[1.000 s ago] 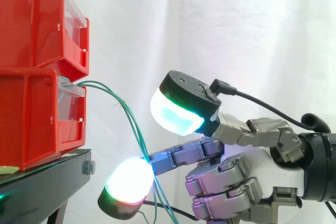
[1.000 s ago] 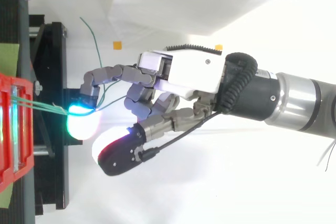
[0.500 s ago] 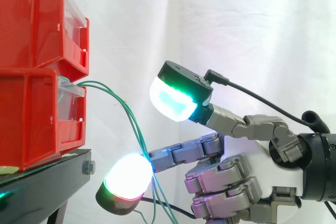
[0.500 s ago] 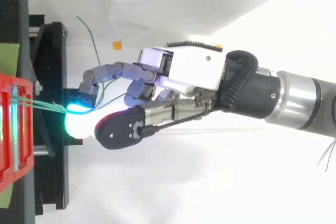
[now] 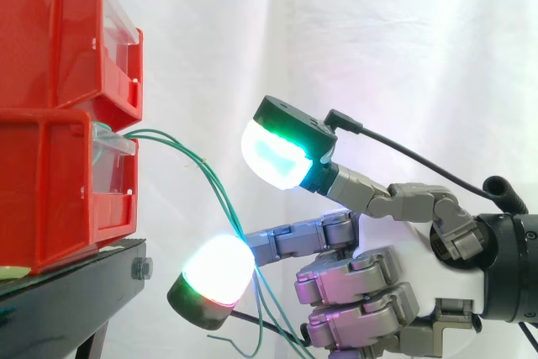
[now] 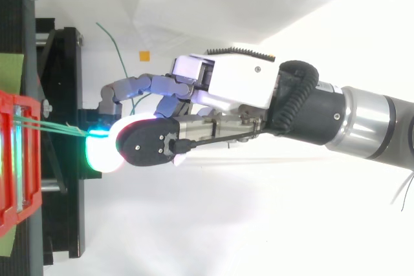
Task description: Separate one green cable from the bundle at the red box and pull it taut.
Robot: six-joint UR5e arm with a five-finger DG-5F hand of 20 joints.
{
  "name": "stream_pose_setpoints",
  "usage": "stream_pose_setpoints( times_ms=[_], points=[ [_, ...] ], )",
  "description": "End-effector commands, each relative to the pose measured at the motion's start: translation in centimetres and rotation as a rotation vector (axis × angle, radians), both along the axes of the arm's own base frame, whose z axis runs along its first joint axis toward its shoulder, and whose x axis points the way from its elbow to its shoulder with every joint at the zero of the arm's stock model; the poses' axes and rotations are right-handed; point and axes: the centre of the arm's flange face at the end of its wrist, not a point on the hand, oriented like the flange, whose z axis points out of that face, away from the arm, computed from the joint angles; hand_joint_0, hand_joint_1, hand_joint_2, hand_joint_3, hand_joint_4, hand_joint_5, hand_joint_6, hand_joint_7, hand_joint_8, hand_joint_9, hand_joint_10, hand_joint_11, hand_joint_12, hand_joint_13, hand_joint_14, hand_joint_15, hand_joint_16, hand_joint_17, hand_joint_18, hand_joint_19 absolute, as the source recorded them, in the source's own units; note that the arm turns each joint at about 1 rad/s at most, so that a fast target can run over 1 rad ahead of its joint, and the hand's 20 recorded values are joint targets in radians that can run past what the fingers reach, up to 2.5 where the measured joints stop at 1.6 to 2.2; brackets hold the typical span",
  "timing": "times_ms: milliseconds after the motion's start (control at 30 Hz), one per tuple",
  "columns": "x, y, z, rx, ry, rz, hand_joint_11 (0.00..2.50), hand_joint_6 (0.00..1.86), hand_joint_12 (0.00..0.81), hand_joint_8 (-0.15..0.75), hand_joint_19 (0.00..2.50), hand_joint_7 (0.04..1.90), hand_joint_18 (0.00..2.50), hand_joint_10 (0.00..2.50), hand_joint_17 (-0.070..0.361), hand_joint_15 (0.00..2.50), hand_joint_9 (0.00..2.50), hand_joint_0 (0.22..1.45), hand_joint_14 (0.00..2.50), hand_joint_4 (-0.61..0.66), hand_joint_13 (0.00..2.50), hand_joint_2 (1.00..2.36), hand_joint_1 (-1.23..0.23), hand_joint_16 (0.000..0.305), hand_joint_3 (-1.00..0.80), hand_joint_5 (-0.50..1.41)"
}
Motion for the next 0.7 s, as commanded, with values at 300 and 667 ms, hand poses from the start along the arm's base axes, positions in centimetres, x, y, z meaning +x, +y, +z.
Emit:
stream_pose_setpoints(
  times_ms=[300,667],
  points=[
    [-0.5,-0.8,-0.3,0.088,0.015,-0.066,1.50,0.51,0.306,0.194,0.23,1.27,2.33,2.50,0.121,1.39,2.01,0.53,2.50,0.08,1.78,1.00,-0.31,0.162,-0.50,0.09],
    [-1.2,-0.8,-0.8,0.197,0.053,-0.089,1.52,0.51,0.321,0.201,0.23,1.29,2.33,2.50,0.121,1.41,2.02,0.54,2.50,0.09,1.79,1.00,-0.43,0.162,-0.50,0.09]
  ],
)
